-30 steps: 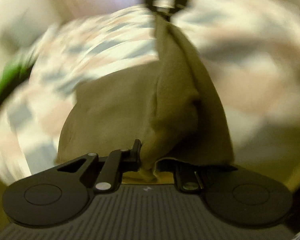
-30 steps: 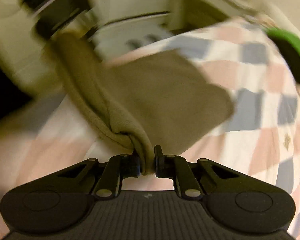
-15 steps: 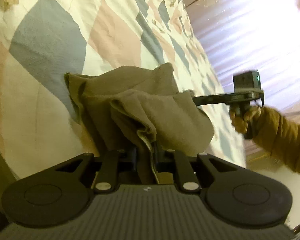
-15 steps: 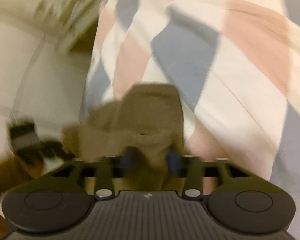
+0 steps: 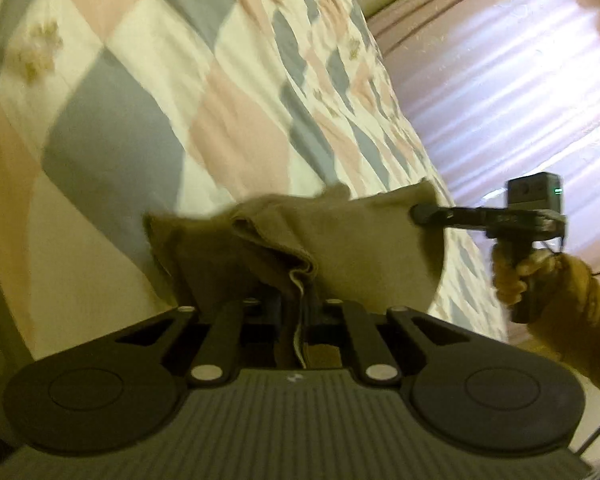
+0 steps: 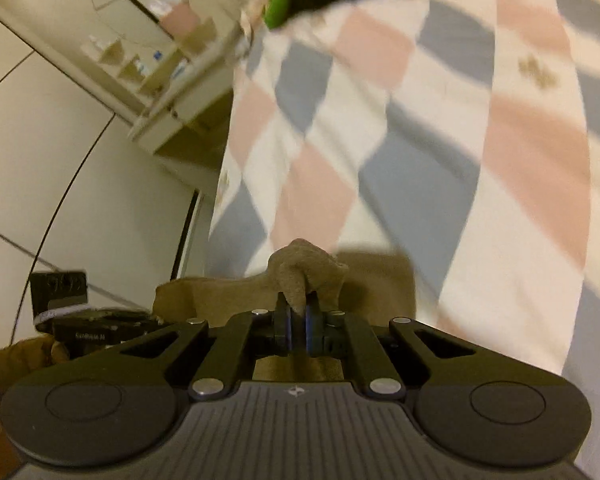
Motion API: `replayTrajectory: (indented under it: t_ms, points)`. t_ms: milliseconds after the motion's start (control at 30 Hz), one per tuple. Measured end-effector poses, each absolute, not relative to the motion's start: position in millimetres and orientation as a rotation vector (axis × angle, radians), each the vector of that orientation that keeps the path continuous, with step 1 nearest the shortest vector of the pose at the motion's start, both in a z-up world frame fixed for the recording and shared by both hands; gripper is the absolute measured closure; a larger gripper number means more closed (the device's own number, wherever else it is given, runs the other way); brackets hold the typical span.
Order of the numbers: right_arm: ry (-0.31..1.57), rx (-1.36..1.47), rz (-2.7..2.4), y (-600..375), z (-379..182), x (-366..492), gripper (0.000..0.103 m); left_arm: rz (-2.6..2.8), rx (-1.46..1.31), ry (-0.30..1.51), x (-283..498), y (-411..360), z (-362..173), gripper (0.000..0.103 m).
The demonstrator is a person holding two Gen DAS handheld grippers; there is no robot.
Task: Fold clothes
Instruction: 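Lift the folded shirt with both grippers and carry it across the quilt, then lower the folded brown shirt onto the quilt and open both grippers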
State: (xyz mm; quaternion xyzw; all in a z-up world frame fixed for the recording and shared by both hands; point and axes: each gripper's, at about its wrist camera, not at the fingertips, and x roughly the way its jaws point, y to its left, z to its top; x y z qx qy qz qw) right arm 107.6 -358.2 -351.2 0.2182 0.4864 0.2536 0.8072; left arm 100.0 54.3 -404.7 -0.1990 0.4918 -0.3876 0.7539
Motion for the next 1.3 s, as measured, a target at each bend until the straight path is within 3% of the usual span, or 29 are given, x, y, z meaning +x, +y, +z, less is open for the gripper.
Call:
replayTrajectory:
  t_ms: [233, 333, 400, 600, 733, 800, 933, 1100, 1167, 1233, 1300]
  points:
    - [1.099, 0.474, 0.431, -354, -392, 129, 0.096, -0.777, -0.343, 1.118, 113, 55, -438, 0.094]
    - [1.104, 0.526, 0.355, -357, -409, 131, 0.084, -0.718, -0.343, 1.125, 116, 66, -437, 0.088]
    - [1.092, 0.543, 0.304, -358, -409, 130, 0.057, -0.657, -0.315, 1.112, 118, 73, -427, 0.089]
    - [0.946, 0.333, 0.127, -343, -361, 110, 0.050, -0.626, -0.215, 0.967, 112, 74, -362, 0.092]
    - [0.802, 0.192, 0.141, -317, -334, 73, 0.053, -0.734, -0.061, 0.892, 102, 29, -353, 0.091]
    - [0.806, 0.097, 0.206, -295, -344, 64, 0.072, -0.748, 0.009, 0.884, 104, 9, -368, 0.091]
    - [0.891, -0.040, 0.206, -276, -395, 80, 0.090, -0.674, 0.091, 0.911, 123, -15, -413, 0.090]
    - [0.977, 0.202, 0.175, -317, -428, 113, 0.095, -0.630, 0.149, 0.930, 138, -21, -430, 0.092]
    - [0.944, 0.263, 0.159, -330, -413, 109, 0.094, -0.593, 0.160, 0.926, 135, -17, -415, 0.092]
    - [0.893, 0.292, 0.117, -342, -390, 97, 0.084, -0.569, 0.142, 0.934, 127, -9, -395, 0.093]
    - [0.831, 0.298, 0.087, -349, -362, 73, 0.084, -0.568, 0.119, 0.945, 114, -3, -375, 0.093]
